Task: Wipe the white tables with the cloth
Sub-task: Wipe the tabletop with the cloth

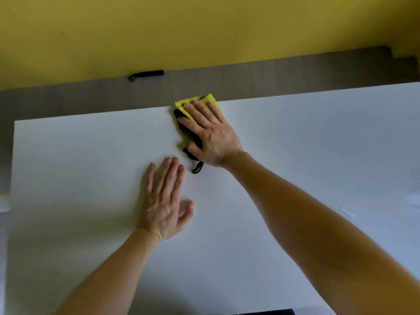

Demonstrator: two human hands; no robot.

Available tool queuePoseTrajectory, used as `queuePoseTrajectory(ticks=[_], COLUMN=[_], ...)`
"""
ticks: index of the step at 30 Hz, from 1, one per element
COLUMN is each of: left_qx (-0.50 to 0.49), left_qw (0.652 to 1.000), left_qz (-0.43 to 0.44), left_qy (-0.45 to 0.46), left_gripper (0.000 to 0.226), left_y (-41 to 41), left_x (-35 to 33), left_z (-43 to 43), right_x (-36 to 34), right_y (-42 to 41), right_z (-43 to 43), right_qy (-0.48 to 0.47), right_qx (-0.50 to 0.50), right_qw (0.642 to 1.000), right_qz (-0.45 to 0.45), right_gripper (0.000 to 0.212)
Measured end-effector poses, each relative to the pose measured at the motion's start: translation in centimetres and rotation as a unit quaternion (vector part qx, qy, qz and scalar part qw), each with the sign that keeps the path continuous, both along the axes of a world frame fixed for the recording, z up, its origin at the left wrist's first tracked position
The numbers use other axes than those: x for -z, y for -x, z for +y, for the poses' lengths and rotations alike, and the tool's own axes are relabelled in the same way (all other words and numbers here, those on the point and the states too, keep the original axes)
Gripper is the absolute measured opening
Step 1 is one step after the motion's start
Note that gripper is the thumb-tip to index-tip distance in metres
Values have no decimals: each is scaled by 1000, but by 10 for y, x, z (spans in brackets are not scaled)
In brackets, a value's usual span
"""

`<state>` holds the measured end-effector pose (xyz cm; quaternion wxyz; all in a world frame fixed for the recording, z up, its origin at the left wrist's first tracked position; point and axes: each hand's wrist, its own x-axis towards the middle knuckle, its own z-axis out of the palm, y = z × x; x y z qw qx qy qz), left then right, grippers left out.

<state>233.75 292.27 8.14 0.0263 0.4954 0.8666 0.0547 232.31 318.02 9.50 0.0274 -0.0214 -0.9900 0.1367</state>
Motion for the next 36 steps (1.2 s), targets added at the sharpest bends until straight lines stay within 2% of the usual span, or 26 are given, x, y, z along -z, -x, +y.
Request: queuePoseTrajectory(ticks=[1, 3, 6, 8, 9, 10, 13, 15, 17, 19, 21, 23, 25, 28, 29, 32, 34, 36], left_qx=[2, 2, 6, -1, -8, -12, 15, 40, 69, 105, 133, 141, 134, 128, 128, 126, 126, 126], left_qw=[1000, 1000, 999, 999, 1000, 1000, 999, 996, 993, 990, 987, 988, 988, 988, 987, 987, 987, 988], left_qz=[-1, 2, 4, 15, 18, 19, 9, -17, -38, -56, -60, -51, -50, -48, -49, -44, -40, -35], left_qy=[5, 25, 40, 35, 22, 4, -41, -72, -82, -80, -61, -46, -57, -74, -84, -93, -86, -82], left_gripper=[98, 100, 99, 95, 92, 87, 73, 69, 66, 67, 71, 73, 73, 72, 72, 69, 69, 71], left_y=[1, 2, 0, 0, 1, 1, -9, -20, -34, -47, -59, -63, -63, -64, -64, -64, -65, -64], left_x=[-1, -3, -2, 0, 0, 1, -1, -3, -4, -3, -1, 1, 4, 7, 8, 10, 8, 7], left_z=[0, 0, 0, 0, 2, 7, 48, 87, 122, 147, 159, 160, 159, 158, 159, 159, 159, 159], right_x=[2, 5, 2, -1, -2, -2, 3, 2, 2, 3, -1, -8, -6, -3, -1, -2, -2, -1], right_y=[-19, -61, -122, -124, -115, -104, -78, -83, -107, -148, -193, -218, -215, -196, -190, -184, -194, -213], right_z=[26, 85, 163, 167, 152, 130, 62, 66, 108, 164, 221, 259, 266, 211, 176, 95, 103, 148], right_qy=[2, 0, -20, -22, -17, -12, 1, 8, 2, -12, -37, -64, -69, -33, -26, 14, 32, 23], right_qx=[22, 146, 366, 445, 447, 418, 191, 107, 116, 211, 320, 355, 348, 381, 368, 226, 169, 191], right_qw=[1000, 989, 930, 895, 894, 908, 981, 994, 993, 977, 945, 927, 929, 923, 929, 974, 985, 981], right_qz=[3, 12, -8, -31, -32, -25, -22, -12, -14, -26, -48, -99, -109, -51, -38, -18, -15, -16], right_gripper=[75, 73, 72, 72, 73, 74, 76, 76, 77, 76, 75, 77, 81, 81, 78, 71, 77, 86])
